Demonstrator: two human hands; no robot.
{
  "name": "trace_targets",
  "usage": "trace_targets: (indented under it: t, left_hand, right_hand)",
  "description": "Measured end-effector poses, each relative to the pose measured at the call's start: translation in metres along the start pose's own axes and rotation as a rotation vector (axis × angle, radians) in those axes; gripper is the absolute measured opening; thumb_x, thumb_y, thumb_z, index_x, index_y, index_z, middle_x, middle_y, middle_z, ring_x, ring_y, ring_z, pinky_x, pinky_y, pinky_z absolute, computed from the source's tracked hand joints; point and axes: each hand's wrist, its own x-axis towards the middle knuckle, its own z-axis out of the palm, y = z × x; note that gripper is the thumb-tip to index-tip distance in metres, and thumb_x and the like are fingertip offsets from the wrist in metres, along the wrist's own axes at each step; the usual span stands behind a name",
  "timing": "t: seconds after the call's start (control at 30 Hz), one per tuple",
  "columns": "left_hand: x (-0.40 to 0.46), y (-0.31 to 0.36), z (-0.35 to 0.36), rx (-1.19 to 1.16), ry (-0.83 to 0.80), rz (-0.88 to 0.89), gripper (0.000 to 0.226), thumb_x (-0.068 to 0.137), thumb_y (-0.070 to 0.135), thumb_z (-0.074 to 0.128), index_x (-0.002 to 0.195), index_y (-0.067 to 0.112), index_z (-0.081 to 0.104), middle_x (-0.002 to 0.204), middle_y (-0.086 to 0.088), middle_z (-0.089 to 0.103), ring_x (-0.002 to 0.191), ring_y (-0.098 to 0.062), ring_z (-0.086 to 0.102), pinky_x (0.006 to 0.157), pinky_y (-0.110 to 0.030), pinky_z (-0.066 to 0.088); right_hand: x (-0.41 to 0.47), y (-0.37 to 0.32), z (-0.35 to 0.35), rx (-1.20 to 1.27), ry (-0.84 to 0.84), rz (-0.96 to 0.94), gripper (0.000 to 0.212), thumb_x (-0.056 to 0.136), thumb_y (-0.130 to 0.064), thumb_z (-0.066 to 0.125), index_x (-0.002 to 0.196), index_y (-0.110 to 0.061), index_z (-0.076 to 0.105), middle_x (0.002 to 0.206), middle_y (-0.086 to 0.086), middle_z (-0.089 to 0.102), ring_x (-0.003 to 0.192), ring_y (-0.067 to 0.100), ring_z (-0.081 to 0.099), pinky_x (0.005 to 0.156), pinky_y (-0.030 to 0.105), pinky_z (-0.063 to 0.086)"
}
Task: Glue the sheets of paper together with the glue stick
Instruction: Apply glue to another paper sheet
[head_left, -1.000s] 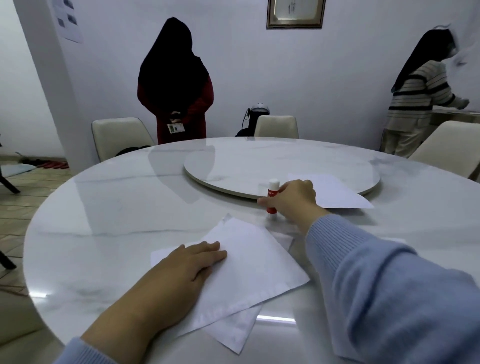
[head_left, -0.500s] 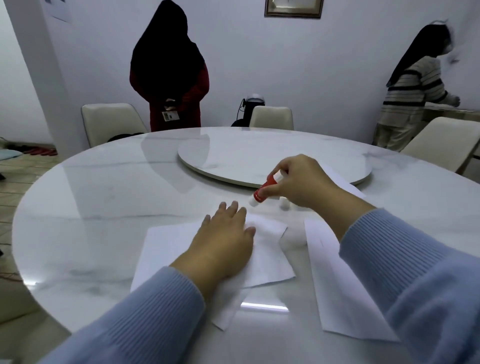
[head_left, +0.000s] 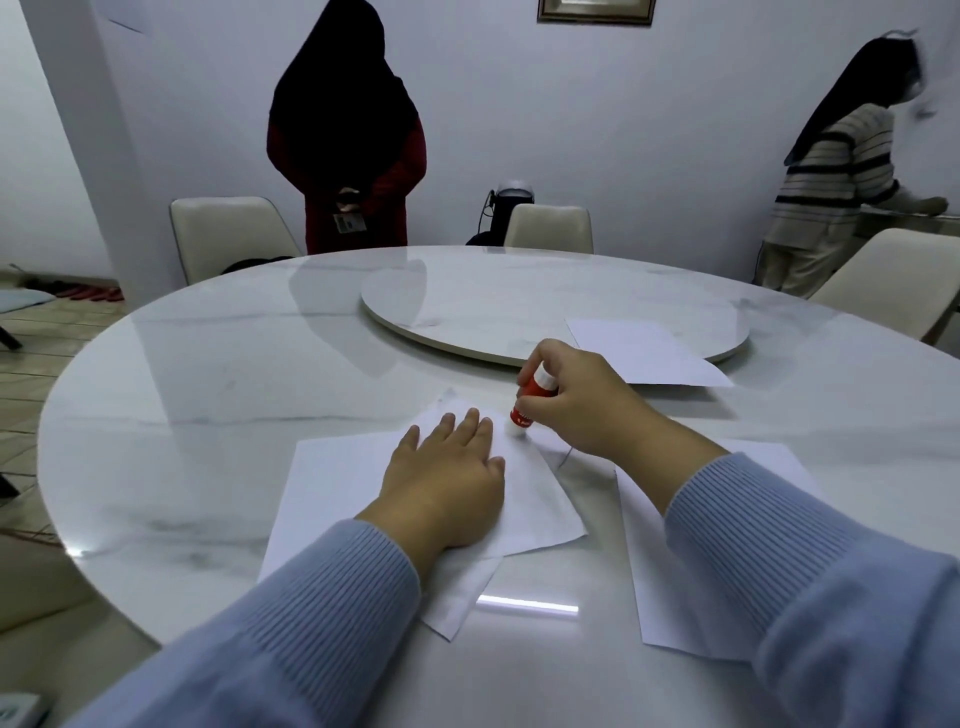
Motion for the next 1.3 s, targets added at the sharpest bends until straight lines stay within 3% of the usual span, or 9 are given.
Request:
trace_targets:
  t: [0.4,0.47,0.63,0.73,0.83,0.9,1.03,1.17,1.3]
  left_hand:
    - [-0.001,0.001,-0.002,-0.014,-0.011,-0.004,0.055,0.099,0.034,0.014,0.151,0.022,0.002,0.160,0.008,-0.005,0.147,-0.011,-0.004,0.120,-0.039,-0.002]
    - [-0.003,0.002,-0.002,-0.009,-0.015,-0.005,0.055,0.099,0.034,0.014,0.151,0.021,0.002,0.160,0.007,-0.004,0.147,-0.012,-0.004,0.120,-0.039,-0.001]
    - [-0.008,0.005,-0.022,0.012,-0.164,0.169,0.054,0.100,0.031,0.022,0.151,0.024,0.005,0.160,0.009,-0.004,0.146,-0.010,-0.004,0.119,-0.034,0.000]
    - [-0.020,0.003,-0.048,-0.179,-0.248,0.314,0.055,0.095,0.031,0.047,0.144,0.041,0.027,0.154,0.025,0.009,0.141,0.005,0.006,0.115,-0.024,0.007]
    - [-0.026,-0.005,-0.048,-0.037,0.094,-0.045,0.057,0.089,0.053,0.046,0.139,0.026,0.038,0.150,0.006,0.035,0.137,-0.017,0.031,0.112,-0.035,0.025]
    - [-0.032,-0.004,-0.042,0.108,0.037,-0.224,0.060,0.086,0.063,0.039,0.127,0.020,0.048,0.136,-0.005,0.048,0.124,-0.027,0.043,0.102,-0.040,0.035]
    - [-0.027,-0.007,-0.039,-0.014,-0.237,0.063,0.060,0.091,0.049,0.046,0.145,0.036,0.025,0.160,0.005,0.006,0.147,-0.019,0.005,0.119,-0.043,0.008]
    - [-0.017,-0.007,-0.027,-0.110,0.012,0.046,0.058,0.097,0.046,0.030,0.149,0.030,0.011,0.160,0.005,0.000,0.147,-0.013,-0.005,0.119,-0.040,-0.004]
    - [-0.016,-0.006,-0.008,0.031,-0.056,0.013,0.062,0.097,0.047,0.018,0.151,0.021,0.001,0.160,0.004,-0.005,0.147,-0.014,-0.006,0.120,-0.041,-0.002]
  right_hand:
    - [-0.059,-0.020,-0.022,0.004,-0.145,-0.024,0.008,0.064,-0.014,0.065,0.068,-0.012,0.059,0.058,-0.002,0.053,0.052,0.015,0.044,0.054,0.029,0.041]
    - [-0.068,-0.016,-0.024,0.117,-0.164,-0.008,0.009,0.056,-0.015,0.062,0.062,-0.012,0.057,0.060,0.010,0.058,0.054,0.017,0.048,0.054,0.027,0.042]
    - [-0.060,0.011,-0.043,0.871,0.354,0.101,0.023,0.073,0.011,0.051,0.063,-0.010,0.052,0.058,0.009,0.066,0.046,0.012,0.048,0.042,0.020,0.027]
    - [-0.057,0.023,-0.049,0.966,0.549,0.230,0.023,0.078,0.007,0.052,0.068,-0.014,0.051,0.064,0.008,0.068,0.052,0.013,0.044,0.048,0.025,0.026]
    - [-0.055,0.026,-0.047,0.973,0.586,0.271,0.021,0.079,0.004,0.058,0.075,-0.015,0.053,0.071,0.009,0.065,0.050,0.013,0.039,0.048,0.025,0.027]
    - [-0.053,0.024,-0.043,0.983,0.561,0.250,0.023,0.079,0.003,0.065,0.085,-0.018,0.056,0.076,0.010,0.060,0.052,0.013,0.041,0.047,0.022,0.033]
    - [-0.051,0.020,-0.030,0.914,0.454,0.161,0.026,0.077,0.004,0.070,0.088,-0.017,0.060,0.088,0.015,0.063,0.070,0.019,0.049,0.054,0.021,0.040]
    - [-0.053,0.018,-0.022,0.781,0.383,0.050,0.009,0.086,-0.007,0.065,0.091,-0.013,0.060,0.077,0.007,0.061,0.059,0.015,0.051,0.052,0.021,0.044]
    - [-0.048,0.008,-0.009,0.581,0.328,-0.038,0.005,0.094,-0.014,0.056,0.096,-0.019,0.055,0.081,0.002,0.068,0.065,0.016,0.061,0.060,0.029,0.052]
